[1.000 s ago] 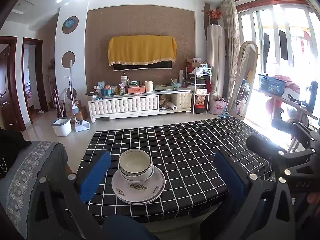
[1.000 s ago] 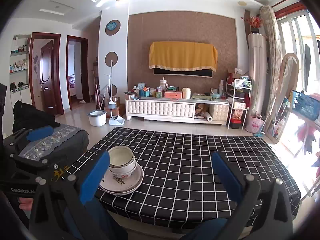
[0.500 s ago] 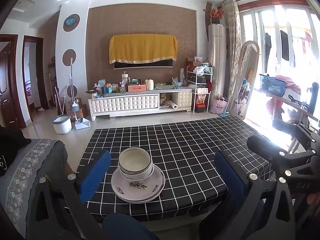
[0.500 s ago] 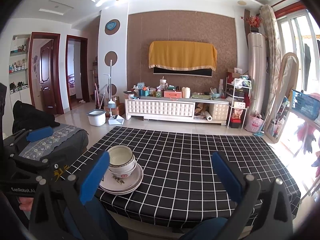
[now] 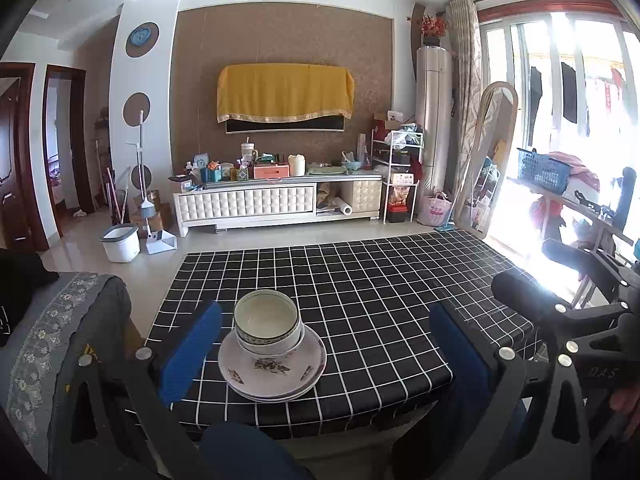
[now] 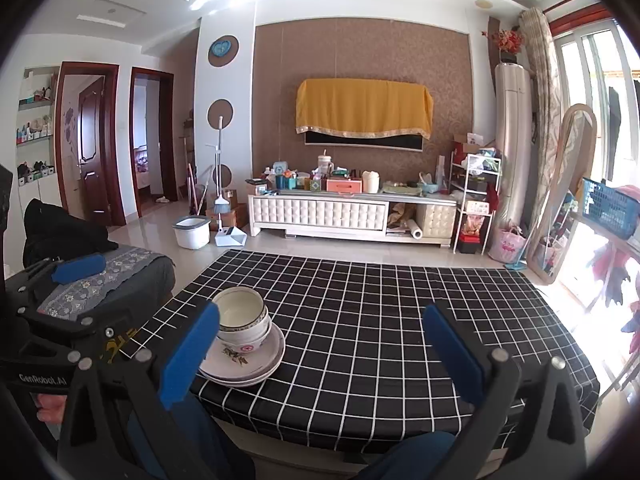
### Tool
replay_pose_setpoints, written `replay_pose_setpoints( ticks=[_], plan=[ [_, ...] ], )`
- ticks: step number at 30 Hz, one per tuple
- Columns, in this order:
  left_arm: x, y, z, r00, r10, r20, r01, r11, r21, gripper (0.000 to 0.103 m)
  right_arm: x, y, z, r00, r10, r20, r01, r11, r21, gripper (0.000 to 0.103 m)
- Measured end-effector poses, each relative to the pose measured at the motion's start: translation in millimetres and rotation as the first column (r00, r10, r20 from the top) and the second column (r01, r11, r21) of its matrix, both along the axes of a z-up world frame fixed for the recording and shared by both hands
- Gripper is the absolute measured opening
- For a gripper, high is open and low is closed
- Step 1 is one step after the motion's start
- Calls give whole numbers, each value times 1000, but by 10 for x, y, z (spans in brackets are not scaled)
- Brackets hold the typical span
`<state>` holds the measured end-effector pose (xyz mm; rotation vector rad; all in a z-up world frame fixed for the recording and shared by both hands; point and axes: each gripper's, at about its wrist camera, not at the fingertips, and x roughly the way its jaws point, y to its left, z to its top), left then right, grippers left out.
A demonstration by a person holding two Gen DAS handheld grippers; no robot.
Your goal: Organize plates and bowls
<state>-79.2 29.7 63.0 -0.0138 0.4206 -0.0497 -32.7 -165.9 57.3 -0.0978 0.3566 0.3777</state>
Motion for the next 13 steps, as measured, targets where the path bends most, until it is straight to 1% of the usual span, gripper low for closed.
replay_pose_setpoints(
  ticks=[13],
  plan=[
    [2, -11, -10, 1000, -2, -15, 1, 1000, -15, 103, 29, -9, -7, 1000, -5, -2, 5, 1000, -3, 103]
  ],
)
